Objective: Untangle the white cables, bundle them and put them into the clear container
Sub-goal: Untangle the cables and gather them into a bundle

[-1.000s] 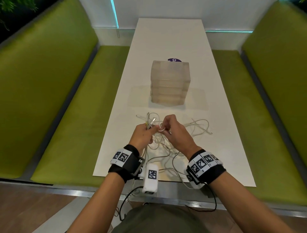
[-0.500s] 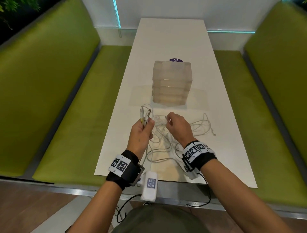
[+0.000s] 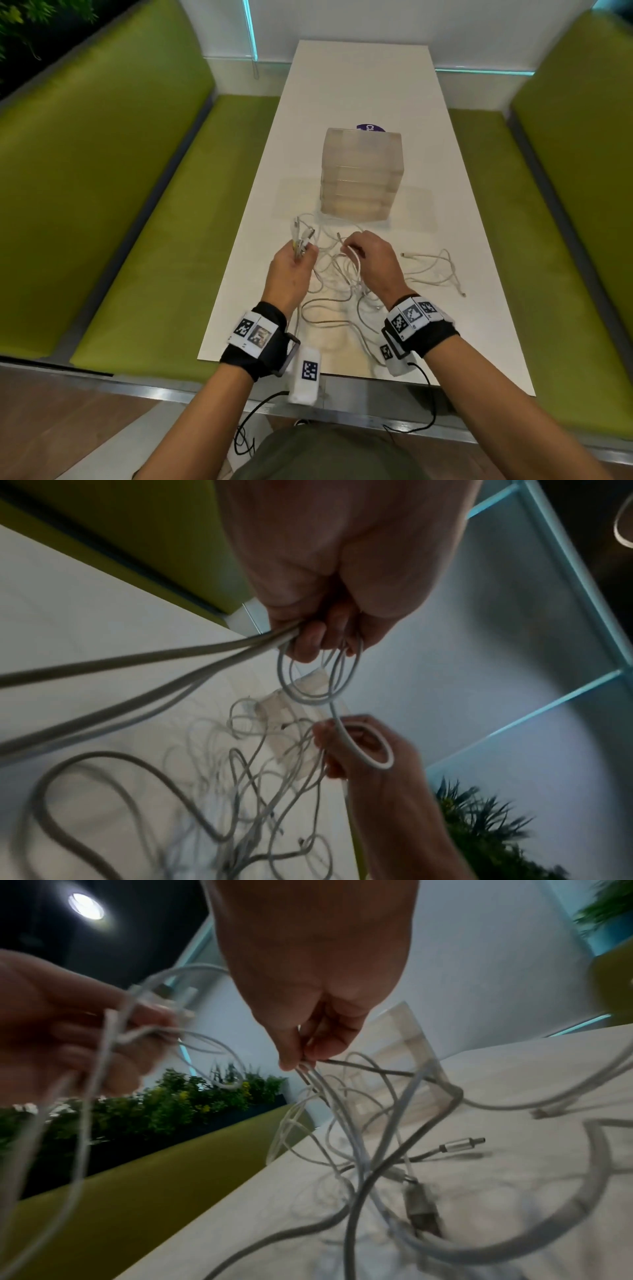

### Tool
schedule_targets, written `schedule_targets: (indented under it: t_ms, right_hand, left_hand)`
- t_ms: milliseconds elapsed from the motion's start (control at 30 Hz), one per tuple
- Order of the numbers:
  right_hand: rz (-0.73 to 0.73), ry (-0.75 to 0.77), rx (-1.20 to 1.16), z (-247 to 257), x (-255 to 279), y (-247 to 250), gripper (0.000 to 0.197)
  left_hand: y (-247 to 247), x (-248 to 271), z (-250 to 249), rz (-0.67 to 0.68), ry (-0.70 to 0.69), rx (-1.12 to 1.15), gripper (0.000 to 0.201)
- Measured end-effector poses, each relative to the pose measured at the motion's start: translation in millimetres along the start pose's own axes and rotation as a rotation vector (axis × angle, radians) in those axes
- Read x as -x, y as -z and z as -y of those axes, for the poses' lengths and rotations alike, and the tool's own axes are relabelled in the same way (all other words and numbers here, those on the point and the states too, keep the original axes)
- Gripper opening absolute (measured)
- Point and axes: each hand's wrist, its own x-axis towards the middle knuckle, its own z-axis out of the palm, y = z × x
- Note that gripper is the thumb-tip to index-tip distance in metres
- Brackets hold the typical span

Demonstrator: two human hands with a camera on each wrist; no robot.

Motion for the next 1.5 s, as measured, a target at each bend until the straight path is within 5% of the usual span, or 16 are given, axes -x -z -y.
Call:
schedule_targets:
  t_ms: [167, 433, 567, 667, 800, 933, 1067, 1300, 1433, 1500]
  right_hand:
    - [-0.067, 0.118, 0.036, 13, 8, -5, 0.004]
    - [-0.103, 0.145, 0.139, 22, 9, -2, 0.009]
    - [-0.043, 0.128, 0.102, 18, 8, -9, 0.013]
    - [0.019, -0.013, 0.135, 2, 7, -10, 0.022]
    - [0.08, -0.212, 0.171, -28, 8, 2, 0.017]
    - [0.117, -0.286, -0.009, -25, 1, 13, 0.022]
    - [0.071, -0.131, -0.222, 11, 6, 30, 0.035]
    - [0.542, -0.08, -0.621, 55, 32, 65, 0.063]
    - [0.708, -0.129, -0.585, 57, 36, 66, 0.062]
    - [0.705, -0.109, -0.572, 58, 37, 59, 0.044]
  left_hand:
    - [-22, -1, 1, 0.125, 0.04, -0.076, 0.021]
    - [-26, 5, -7, 0.205, 0.098, 0.114, 0.028]
    - [-22, 4, -5, 0.128, 0.118, 0.133, 0.025]
    - [-8, 2, -9, -0.024, 0.121, 0.183, 0.015]
    - [26, -3, -25, -0.116, 0.105, 0.316, 0.027]
    - [40, -2, -26, 0.01, 0.104, 0.12, 0.026]
    - [36, 9, -19, 0.137, 0.14, 0.038, 0.029]
    - [36, 25, -15, 0.318, 0.18, -0.025, 0.027]
    - [37, 32, -15, 0.504, 0.217, -0.095, 0.036]
    - [35, 36, -15, 0.575, 0.226, -0.126, 0.034]
